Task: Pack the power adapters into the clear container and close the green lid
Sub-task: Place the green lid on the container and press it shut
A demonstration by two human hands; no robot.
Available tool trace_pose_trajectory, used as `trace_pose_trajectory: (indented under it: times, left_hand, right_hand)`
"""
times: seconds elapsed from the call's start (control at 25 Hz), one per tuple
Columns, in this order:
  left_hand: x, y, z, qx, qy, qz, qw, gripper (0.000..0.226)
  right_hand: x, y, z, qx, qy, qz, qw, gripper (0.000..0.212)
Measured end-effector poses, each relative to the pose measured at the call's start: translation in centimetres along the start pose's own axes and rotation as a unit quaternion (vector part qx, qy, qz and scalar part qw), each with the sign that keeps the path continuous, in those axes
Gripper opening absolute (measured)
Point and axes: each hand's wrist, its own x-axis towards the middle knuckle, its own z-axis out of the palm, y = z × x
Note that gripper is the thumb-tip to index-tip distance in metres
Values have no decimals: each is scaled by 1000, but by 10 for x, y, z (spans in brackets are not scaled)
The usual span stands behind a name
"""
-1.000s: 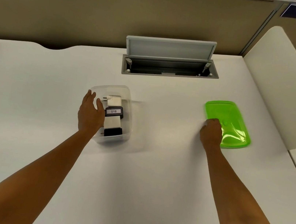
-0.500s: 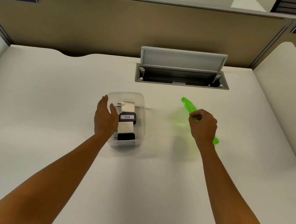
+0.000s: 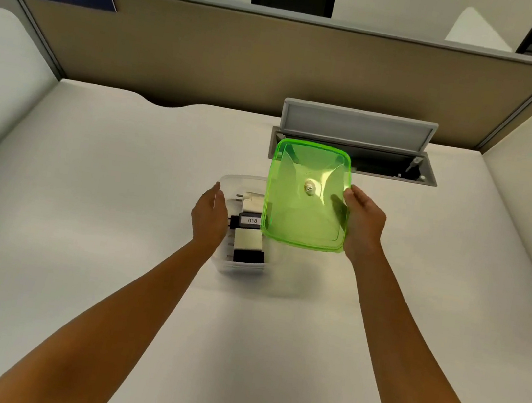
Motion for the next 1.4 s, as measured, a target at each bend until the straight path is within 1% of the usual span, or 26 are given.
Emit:
trace_pose_trajectory:
  times: [0.12,0.24,0.36,0.44,0.56,0.72,0.96,1.0,1.08,1.16,1.28,1.4]
  left_hand:
    - [-3,-5,-14,-40,-6,-69,997,43]
    - [-16,-18,-23,-42,-15,-88,995,39]
    - [-22,-23,-27,-40,-7,-90,995,38]
    - [-24,-23,-29,-28,1,-70,997,41]
    - [-29,-24,-28,8,-15,-27,1000,43]
    - [-32,-26,-29,77,-44,1,996,46]
    - [-34,-26,-32,117,-36,-25,992,46]
    - [-35,-27,-34,101,-46,-43,993,46]
    - [-35,-29,-41,27,-82,-110,990,46]
    - [-33,-27,-51,-62,-121,-178,975,45]
    - [-31,-27,-64,-150,-162,-220,950,45]
    - [-35,-31,-71,-183,-170,-239,938,49]
  right_hand:
    - [-4,36,14,9,-4,114,993,31]
    - [-7,60,27,-7,-8,155,988,25]
    - [-9,73,42,-36,-35,134,990,26]
    - [-10,78,49,-64,-45,107,991,30]
    - [-12,85,54,-112,-31,74,990,31]
    - [-21,91,61,-148,-22,53,987,33]
    - [-28,88,57,-205,-48,19,977,31]
    - [-29,88,53,-211,-60,16,976,32]
    - [-32,86,46,-221,-88,13,971,35]
    - [-34,83,38,-233,-119,14,965,41]
    - [-36,80,28,-251,-157,34,954,49]
    - [-42,82,17,-251,-182,63,949,54]
